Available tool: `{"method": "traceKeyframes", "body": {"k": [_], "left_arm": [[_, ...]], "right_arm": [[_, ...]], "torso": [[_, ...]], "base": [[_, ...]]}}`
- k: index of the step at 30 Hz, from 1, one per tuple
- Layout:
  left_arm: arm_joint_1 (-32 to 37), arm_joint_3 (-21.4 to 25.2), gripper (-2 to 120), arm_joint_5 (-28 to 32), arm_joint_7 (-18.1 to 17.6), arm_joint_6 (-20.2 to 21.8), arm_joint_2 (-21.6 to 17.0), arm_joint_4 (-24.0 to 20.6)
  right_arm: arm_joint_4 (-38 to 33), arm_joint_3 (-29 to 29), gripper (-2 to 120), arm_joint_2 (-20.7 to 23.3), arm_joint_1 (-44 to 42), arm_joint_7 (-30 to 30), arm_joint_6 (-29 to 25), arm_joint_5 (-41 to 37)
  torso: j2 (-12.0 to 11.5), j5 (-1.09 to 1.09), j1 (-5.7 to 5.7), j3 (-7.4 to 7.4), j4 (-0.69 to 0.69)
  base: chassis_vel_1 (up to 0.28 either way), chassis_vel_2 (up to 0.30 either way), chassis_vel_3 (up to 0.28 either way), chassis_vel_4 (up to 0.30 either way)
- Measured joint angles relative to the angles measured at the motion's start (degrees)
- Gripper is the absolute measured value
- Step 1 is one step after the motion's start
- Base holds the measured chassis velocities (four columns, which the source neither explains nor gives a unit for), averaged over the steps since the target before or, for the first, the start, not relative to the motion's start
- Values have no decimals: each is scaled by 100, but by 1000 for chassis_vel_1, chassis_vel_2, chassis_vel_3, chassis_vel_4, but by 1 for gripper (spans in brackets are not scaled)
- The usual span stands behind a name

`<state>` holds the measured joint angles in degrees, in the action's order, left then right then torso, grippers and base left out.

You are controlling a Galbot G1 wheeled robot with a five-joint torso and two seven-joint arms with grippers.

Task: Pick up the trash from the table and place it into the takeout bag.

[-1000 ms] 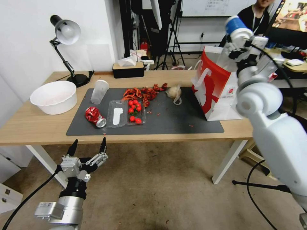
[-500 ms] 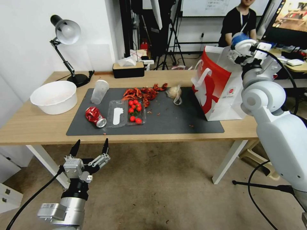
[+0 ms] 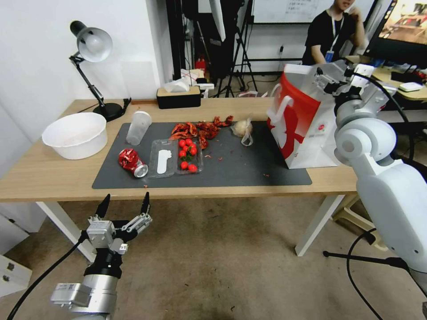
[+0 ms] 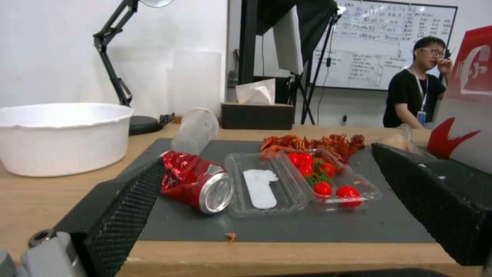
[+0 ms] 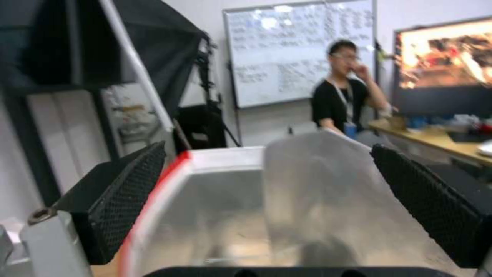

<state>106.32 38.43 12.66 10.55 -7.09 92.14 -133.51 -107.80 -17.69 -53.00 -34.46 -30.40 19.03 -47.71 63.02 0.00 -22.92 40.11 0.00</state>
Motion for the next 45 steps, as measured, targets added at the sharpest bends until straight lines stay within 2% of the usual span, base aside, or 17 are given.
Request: {"method": "traceKeyframes", "body": {"k": [3, 5, 8, 9, 11, 17, 20, 23, 25, 26, 28, 30, 32, 36, 42, 45], "left_arm": [[21, 6, 100, 24, 30, -25, 0, 7], [24, 9, 100, 29, 34, -30, 0, 5], [34, 18, 100, 69, 53, -36, 0, -24], [34, 18, 100, 69, 53, -36, 0, -24], [61, 23, 100, 84, 62, -55, -1, -31], [108, 28, 100, 131, 66, -143, 0, -23], [117, 9, 100, 139, 54, -143, 0, -18], [106, -5, 100, 118, 58, -138, 0, -18], [87, -24, 100, 98, 58, -138, 1, -16], [87, -24, 100, 98, 58, -138, 1, -16], [86, -28, 100, 97, 57, -139, 0, 2], [87, -28, 100, 98, 56, -139, 0, 5], [108, -28, 100, 100, 65, -140, 0, 29], [151, -31, 100, 99, 89, -165, 0, 59], [162, -30, 100, 99, 100, -181, 0, 98], [154, -32, 100, 94, 112, -196, 0, 195]], "right_arm": [[-257, -32, 100, 14, -162, 366, -287, 184], [-349, -44, 100, 28, -214, 435, -306, 184], [-867, -133, 100, 116, -693, 940, -368, 144], [-867, -133, 100, 116, -693, 940, -368, 144], [-1217, -304, 100, 220, -1218, 1293, -325, 301], [-1811, -571, 100, 451, -2178, 1590, -283, 454], [-2023, -621, 100, 535, -2828, 1828, -577, 694], [-2029, -660, 100, 508, -3224, 1990, -836, 885], [-1982, -728, 100, 401, -3828, 2200, -1286, 1110], [-1982, -728, 100, 401, -3828, 2200, -1286, 1110], [-1880, -758, 100, 332, -4161, 2376, -1729, 1199], [-1855, -760, 100, 321, -4215, 2408, -1817, 1218], [-1671, -779, 100, 242, -4535, 2592, -2366, 1347], [-1456, -780, 100, 131, -4829, 2680, -2887, 1475], [-1261, -780, 100, -41, -5065, 2706, -3240, 1592], [-1045, -717, 100, -263, -5395, 2749, -3548, 1737]], "torso": [[0, 0, 0, 0, 1], [0, 0, 0, 0, 1], [0, -1, 1, 0, 0], [0, -1, 1, 0, 0], [0, 1, 1, -1, 1], [0, 0, 2, -1, -1], [0, -1, 2, -1, 0], [0, -1, 1, -1, 3], [1, 1, 2, -1, 0], [1, 1, 2, -1, 0], [1, 0, 2, -1, 0], [1, 0, 1, -1, -1], [0, 0, 2, -1, 0], [1, -1, 2, -1, 2], [0, 0, 2, -1, 0], [0, -1, 1, -1, 0]], "base": [[0, 0, 0, 0], [0, 0, 0, 0], [0, 0, 0, 0], [0, 0, 0, 0], [0, 0, 0, 0], [0, 0, 0, 0], [0, 0, 0, 0], [0, 0, 0, 0], [0, 0, 0, 0], [0, 0, 0, 0], [0, 0, 0, 0], [0, 0, 0, 0], [0, 0, 0, 0], [0, 0, 0, 0], [0, 0, 0, 0], [0, 0, 0, 0]]}}
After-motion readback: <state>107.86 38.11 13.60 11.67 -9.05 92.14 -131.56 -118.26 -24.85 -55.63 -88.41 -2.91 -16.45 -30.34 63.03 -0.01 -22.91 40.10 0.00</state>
